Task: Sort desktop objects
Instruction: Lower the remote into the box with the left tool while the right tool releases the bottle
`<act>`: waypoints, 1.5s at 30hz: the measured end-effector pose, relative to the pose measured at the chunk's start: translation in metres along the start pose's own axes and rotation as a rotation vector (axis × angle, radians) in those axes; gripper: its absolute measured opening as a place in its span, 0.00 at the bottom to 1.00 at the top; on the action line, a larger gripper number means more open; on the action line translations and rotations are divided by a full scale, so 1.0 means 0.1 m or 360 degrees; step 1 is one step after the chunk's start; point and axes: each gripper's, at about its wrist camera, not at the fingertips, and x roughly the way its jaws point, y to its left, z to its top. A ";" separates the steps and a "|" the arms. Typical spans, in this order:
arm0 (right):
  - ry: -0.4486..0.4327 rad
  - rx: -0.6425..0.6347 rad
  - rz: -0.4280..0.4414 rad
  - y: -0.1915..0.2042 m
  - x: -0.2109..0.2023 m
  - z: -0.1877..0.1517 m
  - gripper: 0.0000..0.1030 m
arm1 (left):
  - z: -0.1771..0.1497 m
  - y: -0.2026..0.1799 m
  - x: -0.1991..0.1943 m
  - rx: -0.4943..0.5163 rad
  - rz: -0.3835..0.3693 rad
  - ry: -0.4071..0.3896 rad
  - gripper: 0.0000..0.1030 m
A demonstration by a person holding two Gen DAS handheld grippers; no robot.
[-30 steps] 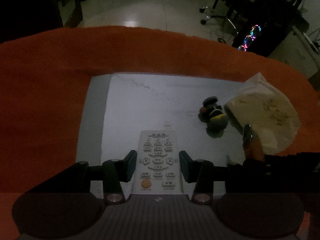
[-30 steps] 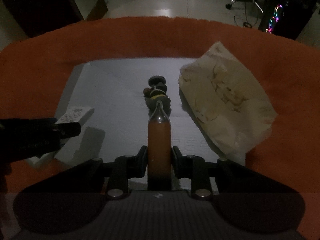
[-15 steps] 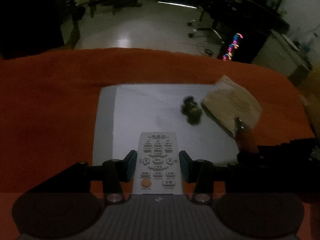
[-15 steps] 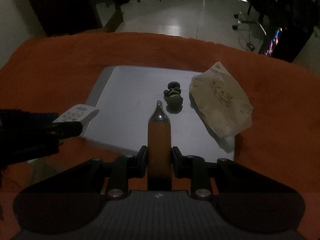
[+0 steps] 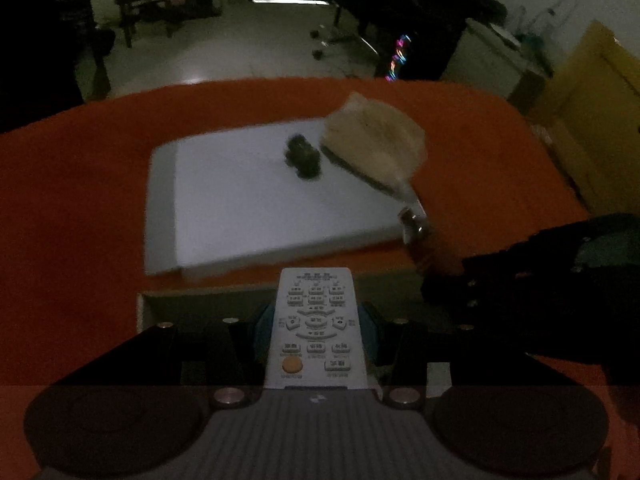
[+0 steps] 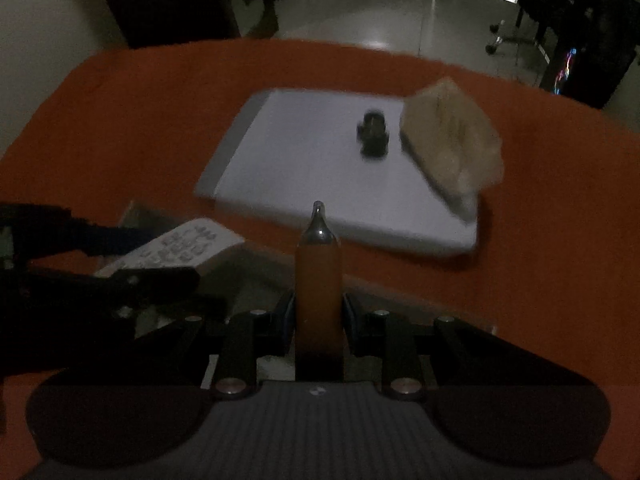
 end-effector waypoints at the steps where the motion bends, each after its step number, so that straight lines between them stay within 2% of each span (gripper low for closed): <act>1: 0.0015 0.0004 0.0003 0.00 0.02 -0.06 0.27 | -0.05 -0.03 0.04 0.0008 -0.0002 0.0021 0.39; 7: 0.0132 0.0076 0.0018 -0.03 0.24 -0.38 0.27 | -0.32 -0.16 0.36 0.0069 0.0045 0.0136 0.39; 11: 0.0237 0.0138 0.0086 -0.03 0.45 -0.54 0.27 | -0.53 -0.10 0.58 0.0028 0.0087 0.0238 0.39; 20: 0.0444 0.0071 0.0141 0.22 0.95 -0.81 0.27 | -0.91 0.06 0.78 -0.0023 0.0116 0.0351 0.39; 24: 0.0481 0.0009 0.0086 0.28 1.10 -0.90 0.27 | -0.98 0.14 0.82 -0.0038 0.0124 0.0363 0.39; 34: 0.0538 0.0031 0.0087 0.32 1.29 -0.91 0.27 | -1.10 0.24 0.91 -0.0009 0.0122 0.0474 0.39; 37: 0.0567 0.0020 0.0069 0.36 1.35 -0.92 0.27 | -1.10 0.25 1.00 0.0034 0.0128 0.0566 0.40; 41: 0.0578 -0.0004 0.0060 0.43 1.34 -0.92 0.27 | -1.12 0.32 1.12 -0.0022 0.0101 0.0700 0.41; 45: 0.0626 0.0057 0.0091 0.42 1.33 -0.95 0.27 | -1.12 0.30 1.07 0.0007 0.0107 0.0659 0.40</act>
